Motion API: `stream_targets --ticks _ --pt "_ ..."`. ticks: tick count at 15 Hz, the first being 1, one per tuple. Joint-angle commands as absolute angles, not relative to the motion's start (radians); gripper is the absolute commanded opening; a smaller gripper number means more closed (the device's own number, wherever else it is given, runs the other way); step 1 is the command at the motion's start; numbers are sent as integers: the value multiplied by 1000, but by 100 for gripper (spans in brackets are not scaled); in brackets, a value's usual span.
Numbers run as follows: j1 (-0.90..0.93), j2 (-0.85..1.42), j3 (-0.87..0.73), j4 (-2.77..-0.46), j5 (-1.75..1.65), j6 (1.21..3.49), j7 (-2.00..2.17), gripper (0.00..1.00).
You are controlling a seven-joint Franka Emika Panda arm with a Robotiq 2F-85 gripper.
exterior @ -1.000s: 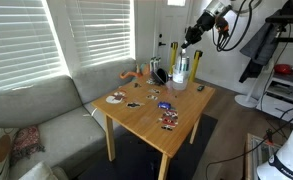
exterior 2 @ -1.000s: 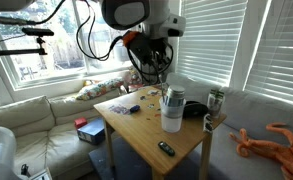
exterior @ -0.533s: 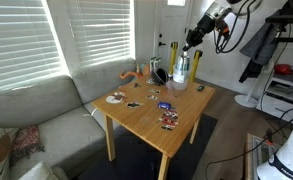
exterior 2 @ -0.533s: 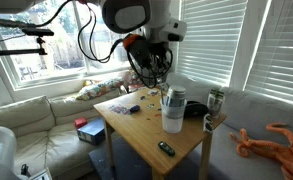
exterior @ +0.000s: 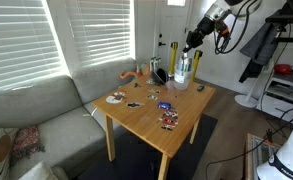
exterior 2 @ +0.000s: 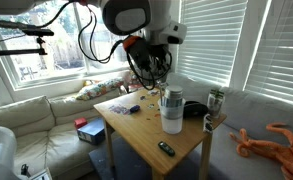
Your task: Place the silver cup upside down in the clear cup and put the silver spoon in the clear cup.
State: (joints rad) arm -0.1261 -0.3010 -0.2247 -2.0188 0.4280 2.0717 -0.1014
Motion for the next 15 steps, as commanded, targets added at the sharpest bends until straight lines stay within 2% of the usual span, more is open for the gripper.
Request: stream_targets --ticks 1,15 --pt "-138 -301 -234 -2041 421 2076 -89 1" --pt "-139 -307 -254 -1997 422 2064 -96 1"
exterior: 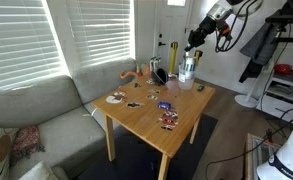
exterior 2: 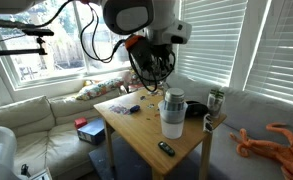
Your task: Place the silver cup upside down in the clear cup and put the silver spoon in the clear cup.
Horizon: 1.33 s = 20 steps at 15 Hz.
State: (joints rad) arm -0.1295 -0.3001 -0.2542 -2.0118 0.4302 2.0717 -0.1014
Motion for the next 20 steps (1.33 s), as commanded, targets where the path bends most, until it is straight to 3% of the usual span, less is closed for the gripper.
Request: stream_targets --ticks 1,20 --pt "-140 -305 -256 -1998 420 2063 -97 1" --pt "-139 -307 -285 -2066 493 2099 -130 1"
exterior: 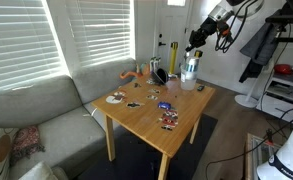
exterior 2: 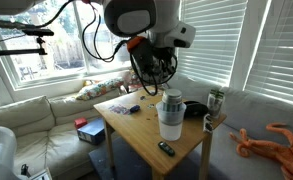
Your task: Place the silver cup upside down in the clear cup and put the silver spoon in the clear cup.
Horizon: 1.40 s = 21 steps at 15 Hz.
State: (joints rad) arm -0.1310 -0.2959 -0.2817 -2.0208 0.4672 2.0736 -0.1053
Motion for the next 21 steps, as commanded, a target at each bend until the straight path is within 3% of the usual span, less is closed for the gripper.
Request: stream_targets --ticks 1,17,18,19,21 --pt "-139 -306 -287 -2068 494 2099 -129 1" --pt "-144 -298 -287 -2072 476 2085 -121 1" --pt "-144 -298 -287 -2072 476 2085 -121 10" --pt "-144 -299 -286 -2072 475 2086 -121 30" --pt "-146 -295 -288 -2086 472 2084 -122 42"
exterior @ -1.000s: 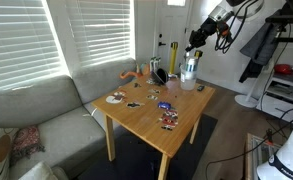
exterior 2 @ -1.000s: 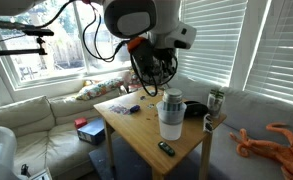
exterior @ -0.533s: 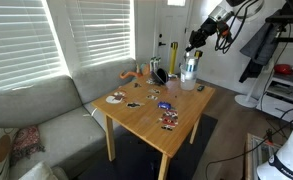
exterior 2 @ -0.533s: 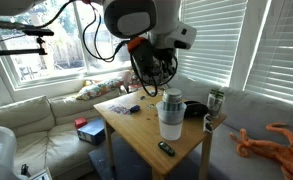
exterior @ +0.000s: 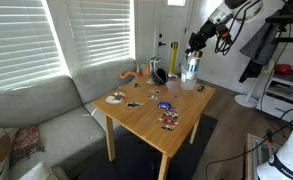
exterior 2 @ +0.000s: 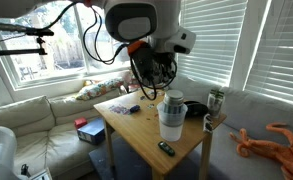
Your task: Place the silver cup upside down in the clear cup and put the silver spoon in the clear cup.
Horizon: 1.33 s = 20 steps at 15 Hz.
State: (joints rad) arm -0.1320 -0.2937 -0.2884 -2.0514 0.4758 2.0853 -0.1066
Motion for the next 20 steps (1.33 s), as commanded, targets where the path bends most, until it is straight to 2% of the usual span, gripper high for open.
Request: stream_targets --ticks 1,7,9,20 --pt "-147 -292 -288 -2095 474 2083 -123 50" --pt "-151 -291 -288 -2103 484 2088 -131 91" --pt "-152 -291 -288 -2101 482 2090 -130 100" --pt "-141 -291 -292 -2064 517 2135 -161 100"
